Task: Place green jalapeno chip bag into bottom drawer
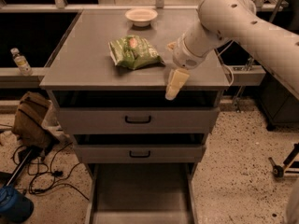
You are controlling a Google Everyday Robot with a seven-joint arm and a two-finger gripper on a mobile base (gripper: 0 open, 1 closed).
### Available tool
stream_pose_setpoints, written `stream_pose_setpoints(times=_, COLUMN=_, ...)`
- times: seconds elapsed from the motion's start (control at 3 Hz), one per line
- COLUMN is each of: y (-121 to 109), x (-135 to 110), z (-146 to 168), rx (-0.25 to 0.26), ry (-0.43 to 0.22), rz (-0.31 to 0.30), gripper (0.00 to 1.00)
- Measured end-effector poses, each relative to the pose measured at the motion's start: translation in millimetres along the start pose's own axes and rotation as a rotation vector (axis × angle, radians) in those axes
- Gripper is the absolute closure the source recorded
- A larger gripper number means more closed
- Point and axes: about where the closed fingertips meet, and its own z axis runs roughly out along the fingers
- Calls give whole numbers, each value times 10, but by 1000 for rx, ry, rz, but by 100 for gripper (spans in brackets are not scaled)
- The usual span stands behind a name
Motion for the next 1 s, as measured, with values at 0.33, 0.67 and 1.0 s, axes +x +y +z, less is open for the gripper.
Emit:
stream_pose_setpoints(times=0.33, y=-248, x=-137, z=-7, rx=15, ry=-6, rz=-63, gripper=0)
stream_pose_setpoints(times=0.67, y=-599, x=-314, z=43, rx=3, ry=-2, rz=-120, gripper=0)
stream_pose_setpoints(times=1.0, y=-882, x=-459, z=125, rx=-20, ry=-16, rz=-159, gripper=0)
